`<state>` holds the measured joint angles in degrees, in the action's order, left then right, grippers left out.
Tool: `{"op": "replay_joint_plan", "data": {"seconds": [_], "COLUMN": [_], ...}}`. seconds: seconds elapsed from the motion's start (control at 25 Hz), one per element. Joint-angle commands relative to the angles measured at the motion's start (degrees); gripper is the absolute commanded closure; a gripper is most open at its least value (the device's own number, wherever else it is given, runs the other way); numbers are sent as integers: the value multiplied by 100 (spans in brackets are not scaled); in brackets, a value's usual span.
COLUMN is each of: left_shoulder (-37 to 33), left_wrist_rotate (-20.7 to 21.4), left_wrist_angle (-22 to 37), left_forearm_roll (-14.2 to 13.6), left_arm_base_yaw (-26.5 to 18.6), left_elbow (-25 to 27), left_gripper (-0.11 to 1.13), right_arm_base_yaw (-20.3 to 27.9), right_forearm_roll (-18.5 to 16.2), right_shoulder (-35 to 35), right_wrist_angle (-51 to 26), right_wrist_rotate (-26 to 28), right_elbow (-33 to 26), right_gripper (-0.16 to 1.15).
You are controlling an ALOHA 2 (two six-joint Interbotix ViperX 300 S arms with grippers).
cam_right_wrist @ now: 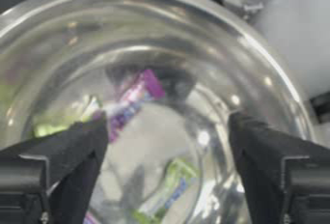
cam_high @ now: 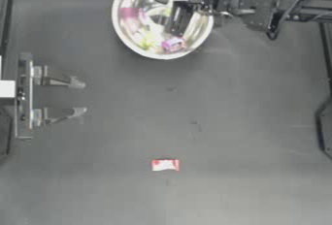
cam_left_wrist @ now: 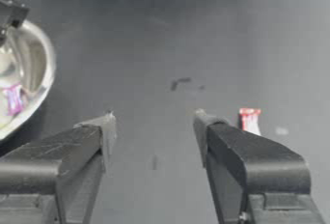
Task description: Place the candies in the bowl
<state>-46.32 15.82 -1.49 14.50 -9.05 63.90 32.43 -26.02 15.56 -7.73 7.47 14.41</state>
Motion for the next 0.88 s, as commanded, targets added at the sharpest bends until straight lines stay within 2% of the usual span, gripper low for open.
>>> {"op": "replay_joint_plan", "data": {"seconds": [0.04,0.2,0.44,0.72,0.88], "left_shoulder": [-9,-9,-9,-9,-9], "left_wrist_rotate": [0,9,9,18,18], "left_wrist_angle": [-35,-35,0,70,97], "left_forearm_roll": [18,18,18,18,18], "left_arm_base_yaw": [-9,0,0,-9,-9], "left_elbow": [-35,-35,-35,-44,-44], "left_gripper": [14,14,14,14,14], "right_arm_base_yaw": [-158,-387,-791,-1468,-1872], "right_forearm_roll": [114,211,694,1072,1169], "right_shoulder": [-729,-1485,-2725,-3797,-4263], "right_wrist_angle": [53,281,896,615,483], "right_wrist_rotate": [-9,0,-9,0,0], "right_elbow": [193,817,1969,2760,3111], "right_gripper": [-1,-1,-1,-1,-1]}}
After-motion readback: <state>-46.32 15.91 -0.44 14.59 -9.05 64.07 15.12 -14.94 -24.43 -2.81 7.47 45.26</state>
